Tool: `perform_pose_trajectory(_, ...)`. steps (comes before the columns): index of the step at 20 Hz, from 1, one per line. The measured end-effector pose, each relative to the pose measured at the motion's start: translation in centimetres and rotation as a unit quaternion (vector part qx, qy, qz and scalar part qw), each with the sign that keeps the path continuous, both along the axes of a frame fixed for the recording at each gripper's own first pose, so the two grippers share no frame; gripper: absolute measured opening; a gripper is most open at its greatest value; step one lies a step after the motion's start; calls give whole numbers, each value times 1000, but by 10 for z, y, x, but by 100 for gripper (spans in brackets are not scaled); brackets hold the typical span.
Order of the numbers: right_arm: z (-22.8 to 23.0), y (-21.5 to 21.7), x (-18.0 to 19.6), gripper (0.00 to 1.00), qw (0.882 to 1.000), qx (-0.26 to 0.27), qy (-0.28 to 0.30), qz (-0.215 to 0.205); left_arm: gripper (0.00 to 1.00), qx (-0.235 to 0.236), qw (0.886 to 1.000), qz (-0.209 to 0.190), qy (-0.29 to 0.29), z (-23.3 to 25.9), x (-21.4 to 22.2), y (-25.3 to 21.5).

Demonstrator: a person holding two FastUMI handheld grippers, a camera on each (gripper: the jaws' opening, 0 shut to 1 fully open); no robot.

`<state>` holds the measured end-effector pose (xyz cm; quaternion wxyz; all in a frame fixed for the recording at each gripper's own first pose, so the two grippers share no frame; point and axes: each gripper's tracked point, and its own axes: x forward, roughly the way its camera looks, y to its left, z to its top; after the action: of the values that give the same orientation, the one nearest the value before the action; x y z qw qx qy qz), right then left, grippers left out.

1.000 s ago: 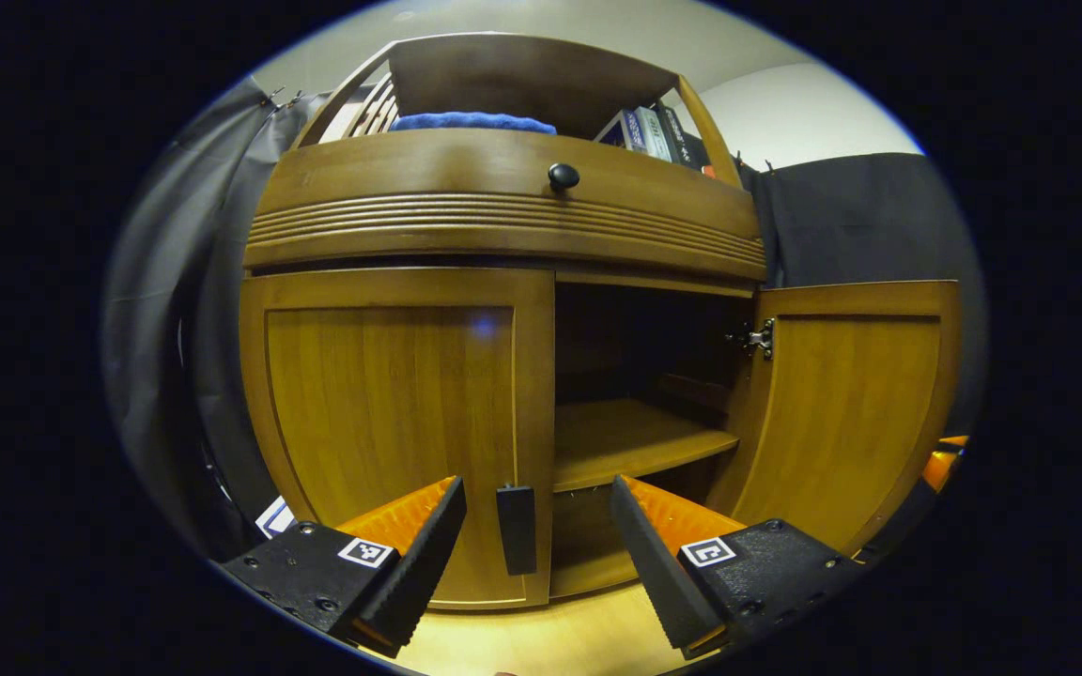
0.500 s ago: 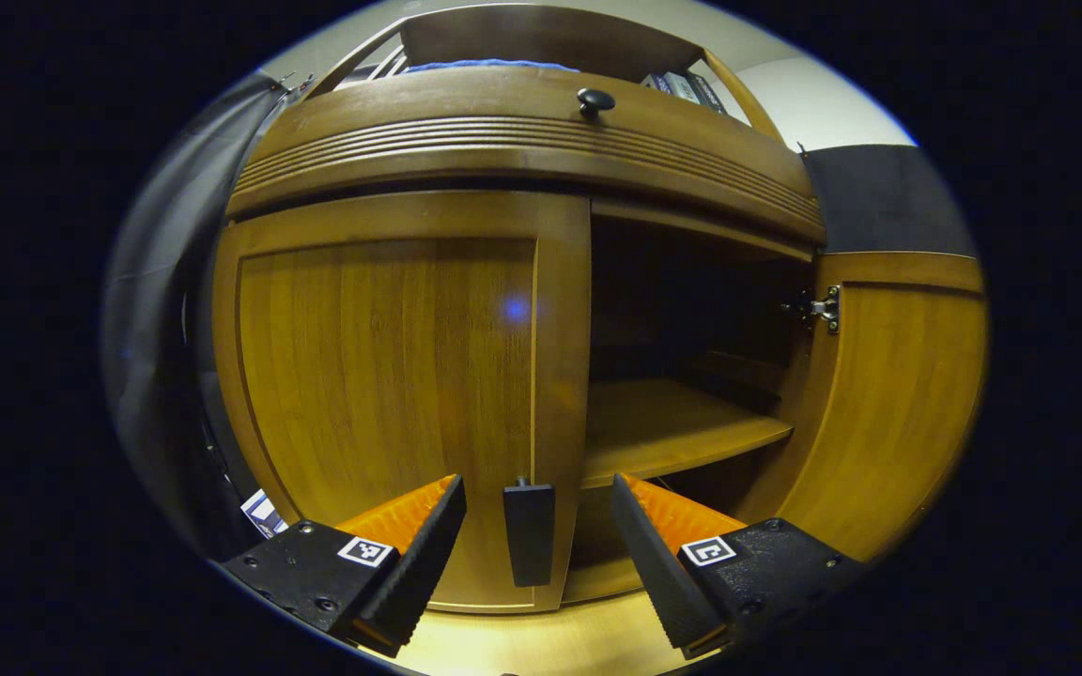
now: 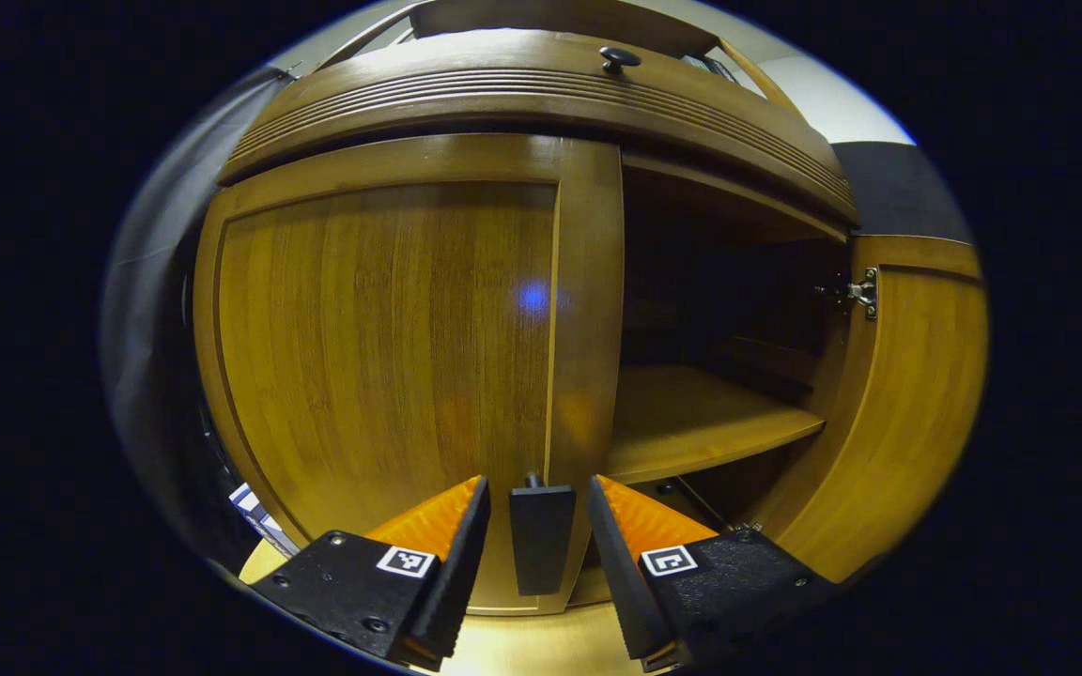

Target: Open the right door of the double-door shoe cabinet with the right hand, and open the left door with the left hand.

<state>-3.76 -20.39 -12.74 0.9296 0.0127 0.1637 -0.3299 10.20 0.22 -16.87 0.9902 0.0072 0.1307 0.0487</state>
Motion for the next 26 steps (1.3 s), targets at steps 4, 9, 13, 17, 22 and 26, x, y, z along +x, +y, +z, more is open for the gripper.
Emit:
perform_pose_trajectory(4, 4, 1, -1, 24, 1000, 0, -6, -1, 39, -16, 1000, 3, 4, -4, 0, -1)
perform_pose_trajectory(9, 10, 6, -2, 28, 1000, -1, -14, 5, 32, -11, 1000, -2, 11, -6, -4, 0)
perform_pose_trajectory(13, 11, 16, 0, 28, 1000, -1, -14, 17, 30, -19, 1000, -9, 11, -5, -13, -1)
perform_pose_trajectory(17, 8, 28, 4, 28, 999, 4, -15, 37, 31, -22, 1000, -13, 9, -3, -28, -2)
perform_pose_trajectory(22, 7, 53, 24, 29, 995, 23, -22, 97, 31, -26, 1000, 2, 10, 0, -53, -1)
perform_pose_trajectory(26, 11, 66, 44, 29, 987, 35, -28, 151, 30, -21, 999, 29, 9, 4, -75, 2)
